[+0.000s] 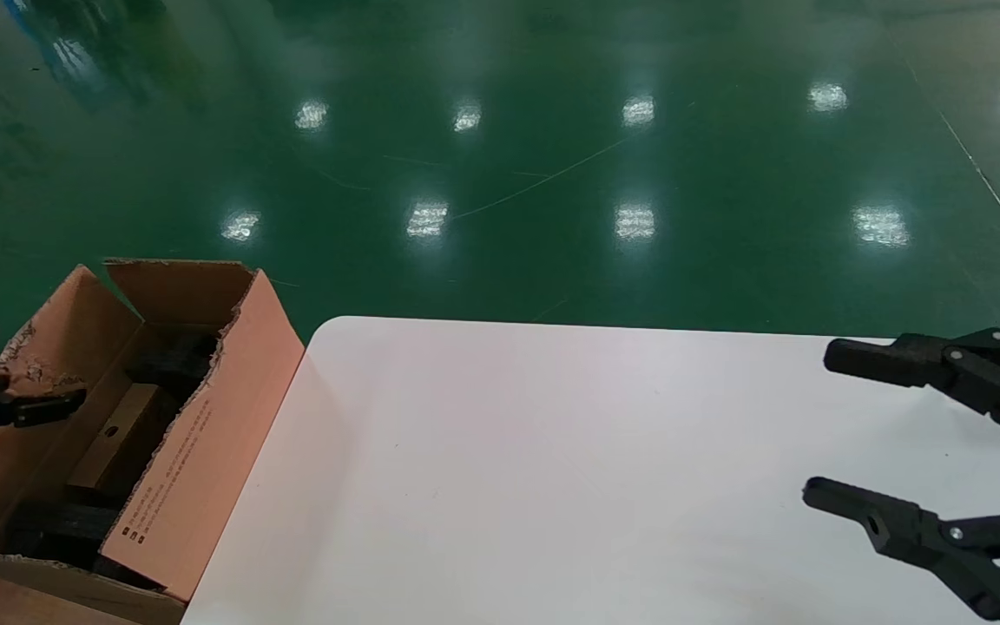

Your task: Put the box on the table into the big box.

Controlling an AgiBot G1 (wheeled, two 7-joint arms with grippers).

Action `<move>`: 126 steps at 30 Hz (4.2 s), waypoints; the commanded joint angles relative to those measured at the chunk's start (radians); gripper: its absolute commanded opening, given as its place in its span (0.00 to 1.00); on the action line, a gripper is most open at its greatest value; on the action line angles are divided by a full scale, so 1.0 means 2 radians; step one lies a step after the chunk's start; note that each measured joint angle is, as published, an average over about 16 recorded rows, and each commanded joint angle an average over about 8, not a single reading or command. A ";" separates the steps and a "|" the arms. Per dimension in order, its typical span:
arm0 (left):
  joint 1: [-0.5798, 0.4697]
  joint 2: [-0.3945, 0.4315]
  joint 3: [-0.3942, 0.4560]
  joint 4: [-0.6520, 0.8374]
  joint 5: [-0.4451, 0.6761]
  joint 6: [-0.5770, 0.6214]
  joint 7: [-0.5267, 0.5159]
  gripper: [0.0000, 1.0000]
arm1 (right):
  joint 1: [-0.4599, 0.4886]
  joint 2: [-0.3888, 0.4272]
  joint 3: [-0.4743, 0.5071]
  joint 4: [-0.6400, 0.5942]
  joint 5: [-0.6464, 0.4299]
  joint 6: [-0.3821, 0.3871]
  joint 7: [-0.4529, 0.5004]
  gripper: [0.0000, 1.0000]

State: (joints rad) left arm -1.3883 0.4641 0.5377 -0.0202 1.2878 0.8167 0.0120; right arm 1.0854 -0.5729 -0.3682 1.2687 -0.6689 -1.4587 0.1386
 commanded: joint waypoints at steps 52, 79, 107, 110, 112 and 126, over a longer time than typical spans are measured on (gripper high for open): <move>0.027 0.036 -0.066 -0.352 -0.144 0.258 -0.040 1.00 | 0.000 0.000 0.000 0.000 0.000 0.000 0.000 1.00; 0.130 0.066 -0.116 -0.574 -0.251 0.323 -0.087 1.00 | 0.000 0.000 0.000 0.000 0.000 0.000 0.000 1.00; 0.159 0.074 -0.130 -0.635 -0.281 0.341 -0.100 1.00 | 0.000 0.000 0.000 0.000 0.000 0.000 0.000 1.00; 0.158 0.074 -0.130 -0.634 -0.280 0.340 -0.100 1.00 | 0.000 0.000 0.000 0.000 0.000 0.000 0.000 1.00; 0.158 0.074 -0.130 -0.633 -0.280 0.340 -0.100 1.00 | 0.000 0.000 0.000 0.000 0.000 0.000 0.000 1.00; 0.157 0.073 -0.129 -0.631 -0.278 0.339 -0.100 1.00 | 0.000 0.000 0.000 0.000 0.000 0.000 0.000 1.00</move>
State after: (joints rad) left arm -1.0750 0.6110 0.2796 -1.2821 0.7308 1.4950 -0.1872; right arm 1.0854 -0.5723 -0.3687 1.2678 -0.6681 -1.4580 0.1380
